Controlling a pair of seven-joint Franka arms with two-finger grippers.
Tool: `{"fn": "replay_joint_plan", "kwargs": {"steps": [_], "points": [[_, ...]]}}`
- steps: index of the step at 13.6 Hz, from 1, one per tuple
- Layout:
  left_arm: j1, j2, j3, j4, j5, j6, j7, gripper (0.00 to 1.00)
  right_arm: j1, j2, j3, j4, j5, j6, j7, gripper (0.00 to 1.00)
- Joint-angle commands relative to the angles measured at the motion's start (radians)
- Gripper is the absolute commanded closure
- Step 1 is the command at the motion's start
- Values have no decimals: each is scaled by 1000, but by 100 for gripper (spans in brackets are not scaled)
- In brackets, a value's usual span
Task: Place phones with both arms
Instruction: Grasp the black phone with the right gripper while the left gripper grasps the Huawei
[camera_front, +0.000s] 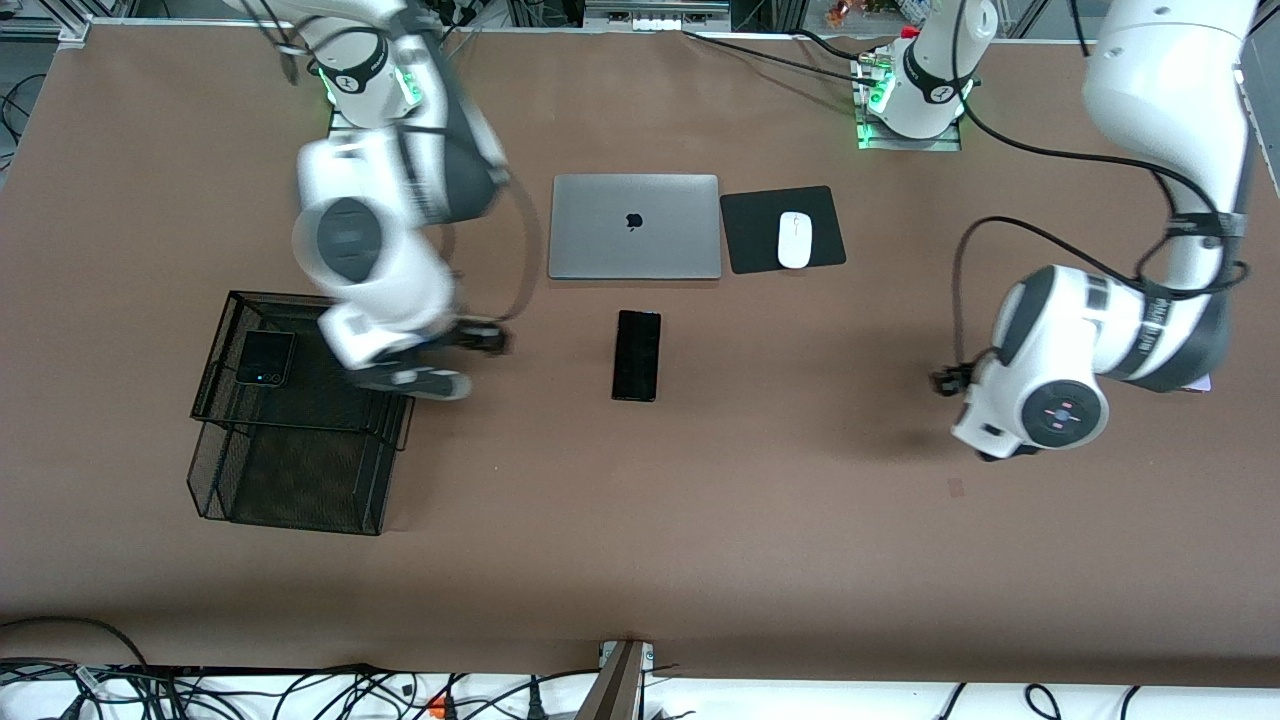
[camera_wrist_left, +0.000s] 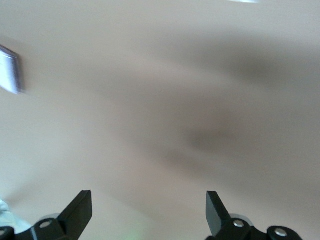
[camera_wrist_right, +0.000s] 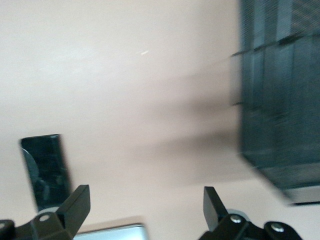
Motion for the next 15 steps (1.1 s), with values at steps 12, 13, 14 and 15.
{"fn": "replay_joint_plan", "kwargs": {"steps": [12,13,14,15], "points": [[716,6,-26,-280,74,785,1147,0,115,329,202,72,10,419,384,0],[749,20,-27,-321,74,883,1173,0,118,342,202,72,6,431,383,0],[778,33,-30,-343,73,918,1173,0,116,349,202,70,2,437,377,0],[802,52,-49,-348,59,918,1173,0,116,357,202,70,2,439,372,0]]}}
